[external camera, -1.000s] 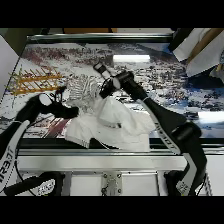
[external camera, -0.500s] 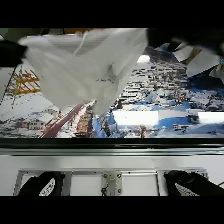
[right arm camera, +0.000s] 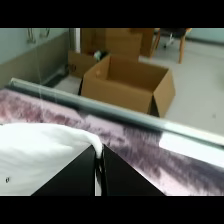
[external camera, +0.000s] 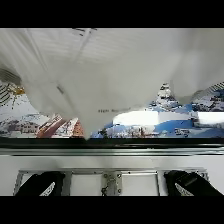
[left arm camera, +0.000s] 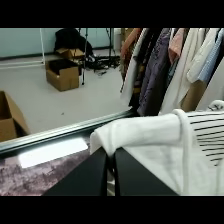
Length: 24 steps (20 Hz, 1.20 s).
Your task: Fold the clothes and pants, and hang the long-sleeved shirts on hangers.
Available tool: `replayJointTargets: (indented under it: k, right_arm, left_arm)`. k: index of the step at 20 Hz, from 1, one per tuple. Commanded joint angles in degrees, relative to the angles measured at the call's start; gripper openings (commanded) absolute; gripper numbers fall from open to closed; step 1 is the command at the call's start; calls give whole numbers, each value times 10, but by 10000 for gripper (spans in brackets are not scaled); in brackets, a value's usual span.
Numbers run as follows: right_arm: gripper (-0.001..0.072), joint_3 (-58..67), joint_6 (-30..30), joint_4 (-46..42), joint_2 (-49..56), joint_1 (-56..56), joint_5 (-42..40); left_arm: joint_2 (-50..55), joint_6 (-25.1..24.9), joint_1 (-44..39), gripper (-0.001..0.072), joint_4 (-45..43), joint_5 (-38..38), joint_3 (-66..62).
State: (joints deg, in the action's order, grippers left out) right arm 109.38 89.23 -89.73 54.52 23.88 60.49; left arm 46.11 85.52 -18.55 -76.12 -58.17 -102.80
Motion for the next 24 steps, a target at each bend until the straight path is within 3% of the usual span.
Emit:
replayJointTargets:
  k: [1, 4, 8, 14, 16, 20, 21, 22, 23, 24]
  right_arm:
    - [13, 0, 27, -21, 41, -8, 90]
    - [12, -1, -21, -26, 130, -51, 177]
    - [11, -48, -73, -27, 194, -75, 183]
    - [11, -361, -63, -28, 112, -77, 112]
    - [12, -464, -22, -31, 93, -79, 69]
    - [31, -559, -5, -21, 94, -78, 36]
    - [180, -560, -5, -20, 94, -78, 44]
    - [466, -558, -8, -20, 91, -78, 49]
    - [684, -551, -10, -20, 87, -78, 56]
    - [667, -541, -12, -20, 78, -78, 65]
  left_arm:
    - [70, 49, -9, 12, -115, -67, -3]
    - [172, 49, 31, 12, -91, -144, -3]
    - [264, 49, 59, 12, -54, -186, 24]
    - [157, 49, -14, 12, -17, -92, 398]
    - [128, 60, -66, 12, -17, -31, 524]
    - [120, 100, -148, 13, -18, 59, 652]
    - [120, 101, -157, 13, -18, 62, 658]
    - [119, 101, -162, 13, -18, 61, 658]
    - [119, 101, -161, 31, -18, 56, 654]
    - [119, 101, -161, 303, -19, 47, 646]
